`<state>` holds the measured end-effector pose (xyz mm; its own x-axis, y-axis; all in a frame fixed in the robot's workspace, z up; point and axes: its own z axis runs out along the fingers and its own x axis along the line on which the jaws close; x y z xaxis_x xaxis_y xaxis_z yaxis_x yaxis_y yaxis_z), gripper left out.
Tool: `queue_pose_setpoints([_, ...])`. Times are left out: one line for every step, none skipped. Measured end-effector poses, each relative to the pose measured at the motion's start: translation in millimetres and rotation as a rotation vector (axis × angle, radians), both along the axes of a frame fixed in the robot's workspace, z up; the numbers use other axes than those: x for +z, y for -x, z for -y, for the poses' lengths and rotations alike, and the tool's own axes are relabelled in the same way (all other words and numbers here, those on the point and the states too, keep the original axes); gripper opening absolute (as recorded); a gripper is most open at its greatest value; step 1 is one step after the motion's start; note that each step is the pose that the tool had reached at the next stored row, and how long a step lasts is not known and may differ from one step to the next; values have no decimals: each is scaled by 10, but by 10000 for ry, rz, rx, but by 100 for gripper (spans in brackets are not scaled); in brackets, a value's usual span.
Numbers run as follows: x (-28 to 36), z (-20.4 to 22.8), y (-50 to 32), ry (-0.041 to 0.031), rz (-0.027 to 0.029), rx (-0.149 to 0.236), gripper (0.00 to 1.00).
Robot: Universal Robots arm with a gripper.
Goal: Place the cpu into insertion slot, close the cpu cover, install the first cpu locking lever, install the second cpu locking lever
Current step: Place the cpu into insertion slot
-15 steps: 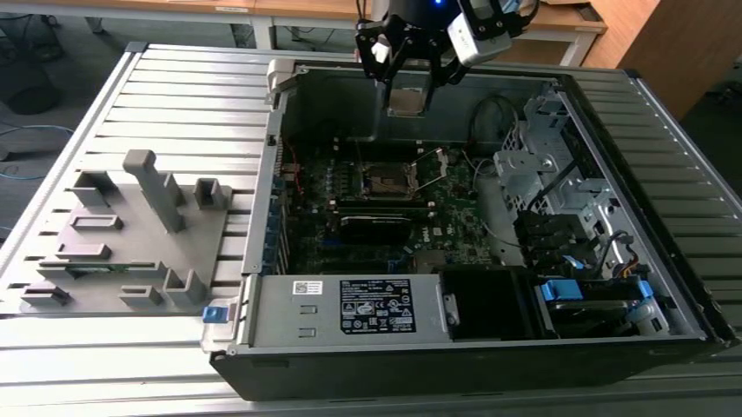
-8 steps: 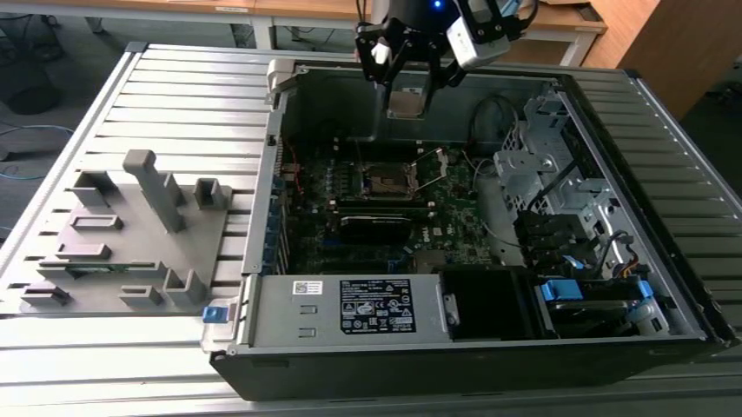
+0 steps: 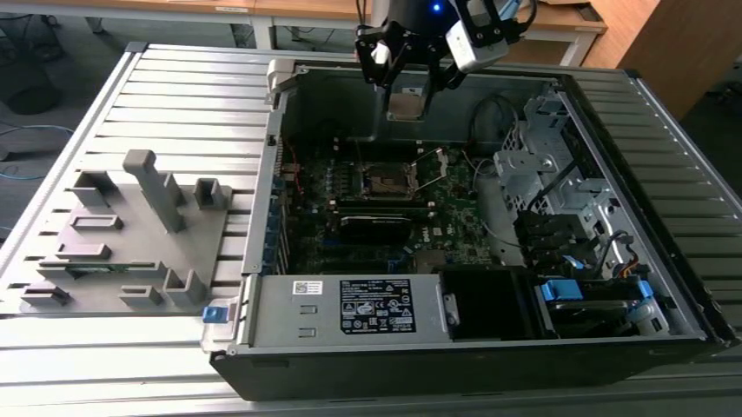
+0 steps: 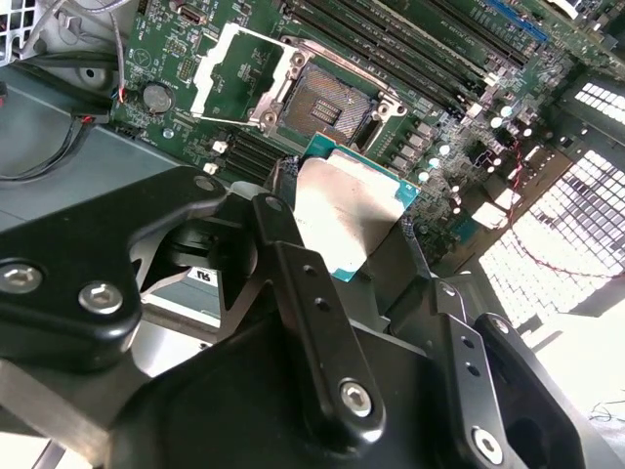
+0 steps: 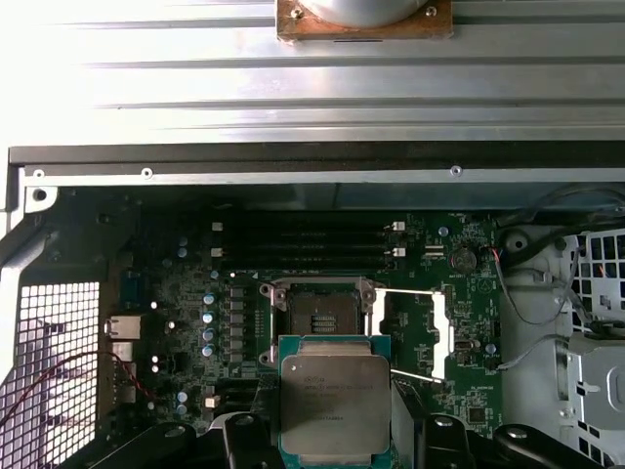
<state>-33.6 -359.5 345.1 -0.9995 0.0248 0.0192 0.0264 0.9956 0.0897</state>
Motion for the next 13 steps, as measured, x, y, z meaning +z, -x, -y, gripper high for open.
queue_pose_setpoints([0,0,0,0,0,0,54])
queue_pose_setpoints([0,0,0,-1,0,0,54])
queue_pose_setpoints([-1,0,0,-1,1,0,54])
queue_pose_setpoints([-2,0,0,-1,0,0,54])
queue_pose_setpoints([-5,0,0,0,0,0,54])
queue_pose_setpoints([-5,0,0,0,0,0,54])
queue_pose_setpoints([-5,0,0,0,0,0,54])
queue_pose_setpoints([-5,0,0,0,0,0,54])
queue_pose_setpoints([-6,0,0,0,0,0,54])
queue_pose_setpoints([-9,0,0,-3,1,0,54])
queue_pose_setpoints([-12,0,0,-3,1,0,54])
queue_pose_setpoints([-14,0,0,-1,1,0,54])
queue_pose_setpoints([-18,0,0,-1,1,0,54])
